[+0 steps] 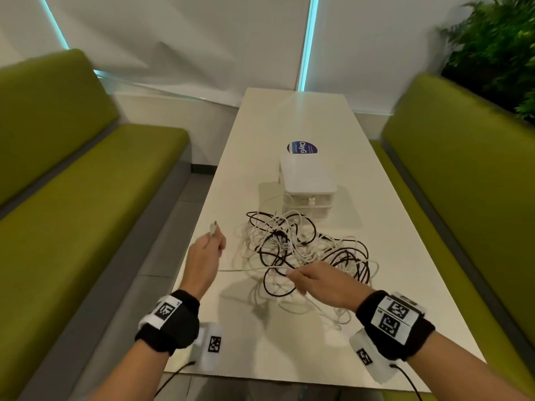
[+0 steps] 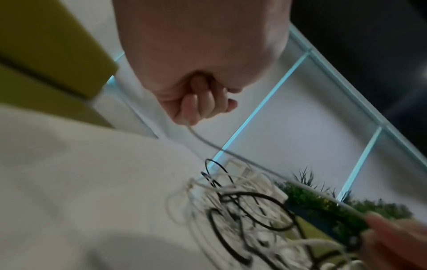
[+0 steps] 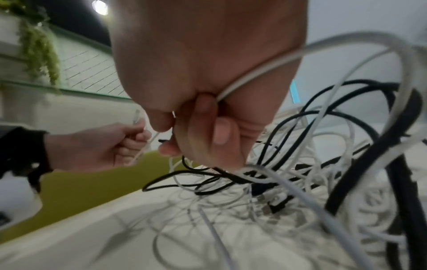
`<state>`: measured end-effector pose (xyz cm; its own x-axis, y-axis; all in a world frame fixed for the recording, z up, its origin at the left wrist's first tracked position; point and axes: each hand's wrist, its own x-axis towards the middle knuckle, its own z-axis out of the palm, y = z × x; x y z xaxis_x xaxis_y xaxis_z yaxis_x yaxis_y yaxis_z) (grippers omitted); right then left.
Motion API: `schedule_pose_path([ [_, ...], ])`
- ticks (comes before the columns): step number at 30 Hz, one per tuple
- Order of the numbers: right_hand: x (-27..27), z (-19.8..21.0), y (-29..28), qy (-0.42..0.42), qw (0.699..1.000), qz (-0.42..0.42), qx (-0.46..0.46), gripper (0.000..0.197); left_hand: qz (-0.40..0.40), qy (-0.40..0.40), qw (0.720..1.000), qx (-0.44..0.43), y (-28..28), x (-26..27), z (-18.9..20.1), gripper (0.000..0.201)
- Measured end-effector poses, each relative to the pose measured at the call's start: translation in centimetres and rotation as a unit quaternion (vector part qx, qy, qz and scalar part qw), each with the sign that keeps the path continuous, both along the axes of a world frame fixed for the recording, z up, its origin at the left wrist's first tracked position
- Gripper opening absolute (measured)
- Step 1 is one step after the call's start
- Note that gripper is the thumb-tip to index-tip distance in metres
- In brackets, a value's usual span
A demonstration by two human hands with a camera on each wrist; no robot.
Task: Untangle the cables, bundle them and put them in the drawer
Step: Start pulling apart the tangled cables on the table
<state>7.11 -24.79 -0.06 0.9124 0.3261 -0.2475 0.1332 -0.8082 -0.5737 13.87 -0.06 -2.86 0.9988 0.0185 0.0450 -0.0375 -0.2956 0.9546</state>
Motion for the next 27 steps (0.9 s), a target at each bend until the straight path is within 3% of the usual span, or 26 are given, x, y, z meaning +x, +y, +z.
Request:
schedule_pose_path([
  [4, 0.2, -0.2, 0.2, -0.013, 0.996, 0.045, -0.071, 0.055, 0.009, -0.051, 0.998, 0.025, 1.7, 0.6, 1.9, 0.054],
  [10, 0.3, 0.2, -1.6, -0.01, 0.996, -0.007, -0.091, 0.054, 0.089, -0.061, 0.988, 0.113, 3.8, 0.7, 3.2, 0.053],
  [14, 0.1, 0.5, 0.2, -0.05, 0.991, -0.003, -0.123, 0.053, -0.098, -0.075, 0.982, 0.141, -1.3, -1.7, 3.6, 0.036],
  [18, 0.3, 0.8, 1.6, -0.113, 0.982, 0.04, -0.144, 0.048, -0.283, -0.117, 0.924, 0.227, -6.5, -3.4, 3.8, 0.037],
  [21, 0.5, 0.9, 1.1, -0.133, 0.974, 0.068, -0.17, 0.038, -0.313, -0.116, 0.893, 0.302, -7.6, -3.9, 3.4, 0.033],
  [24, 0.2, 0.6, 0.5, -0.148, 0.97, 0.071, -0.177, 0.051, -0.293, -0.156, 0.86, 0.387, -7.4, -3.9, 2.9, 0.034],
  [26, -0.3, 0.5, 0.3, -0.148, 0.975, 0.069, -0.147, 0.062, -0.274, -0.165, 0.872, 0.371, -6.4, -3.5, 3.3, 0.042],
  [27, -0.5, 0.5, -0.1, -0.143, 0.982, 0.057, -0.113, 0.058, -0.256, -0.157, 0.886, 0.353, -5.6, -3.0, 3.5, 0.049],
])
